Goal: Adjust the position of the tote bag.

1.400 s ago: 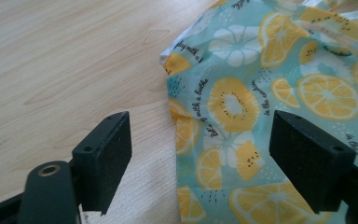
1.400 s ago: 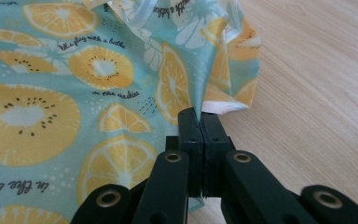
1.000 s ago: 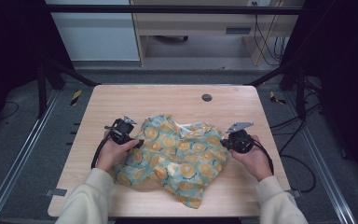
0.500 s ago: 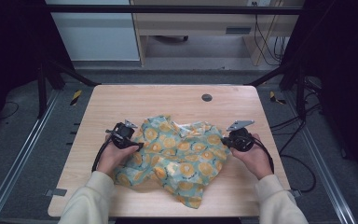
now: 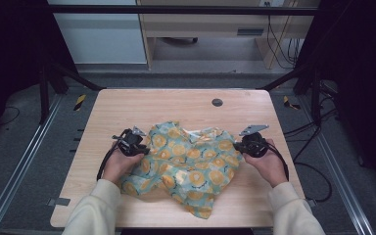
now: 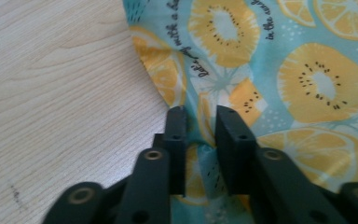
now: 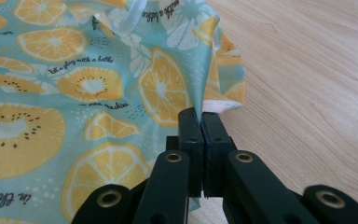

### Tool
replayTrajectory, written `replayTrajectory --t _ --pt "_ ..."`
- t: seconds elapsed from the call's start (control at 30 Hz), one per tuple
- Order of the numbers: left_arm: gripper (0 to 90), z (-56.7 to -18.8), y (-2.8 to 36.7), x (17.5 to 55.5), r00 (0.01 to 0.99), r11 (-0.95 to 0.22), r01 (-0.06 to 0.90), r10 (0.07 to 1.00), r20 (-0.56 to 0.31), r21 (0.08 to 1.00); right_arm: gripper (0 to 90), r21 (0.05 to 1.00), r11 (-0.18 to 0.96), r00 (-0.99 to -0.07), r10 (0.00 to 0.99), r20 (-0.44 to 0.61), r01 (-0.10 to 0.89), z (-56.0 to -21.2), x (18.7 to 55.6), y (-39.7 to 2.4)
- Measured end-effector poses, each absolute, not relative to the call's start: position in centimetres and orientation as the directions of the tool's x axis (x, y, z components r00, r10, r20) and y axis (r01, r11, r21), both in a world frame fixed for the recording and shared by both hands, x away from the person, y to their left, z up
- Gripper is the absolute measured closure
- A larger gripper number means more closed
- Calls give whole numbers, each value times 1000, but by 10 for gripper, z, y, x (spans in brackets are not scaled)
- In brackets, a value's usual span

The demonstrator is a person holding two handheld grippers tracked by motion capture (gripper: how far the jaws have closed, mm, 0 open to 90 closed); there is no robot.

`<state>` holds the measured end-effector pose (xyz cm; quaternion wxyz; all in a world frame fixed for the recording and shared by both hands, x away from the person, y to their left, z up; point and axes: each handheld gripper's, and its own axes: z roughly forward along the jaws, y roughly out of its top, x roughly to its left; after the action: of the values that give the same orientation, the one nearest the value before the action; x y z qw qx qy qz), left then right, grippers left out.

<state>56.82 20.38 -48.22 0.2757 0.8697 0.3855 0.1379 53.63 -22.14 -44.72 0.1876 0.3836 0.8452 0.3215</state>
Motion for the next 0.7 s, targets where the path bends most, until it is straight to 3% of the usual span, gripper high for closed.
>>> replayTrajectory --t 0.07,0.17,0.7 --pt "843 -482 203 568 671 -555 593 741 24 584 894 687 499 -637 768 -69 528 -446 537 -222" --pt "879 -482 201 568 677 -566 588 735 31 578 895 686 503 -636 768 -76 526 -444 537 -221" --pt "900 -447 207 553 670 -584 498 729 143 641 900 716 515 -642 757 -122 472 -414 531 -223"
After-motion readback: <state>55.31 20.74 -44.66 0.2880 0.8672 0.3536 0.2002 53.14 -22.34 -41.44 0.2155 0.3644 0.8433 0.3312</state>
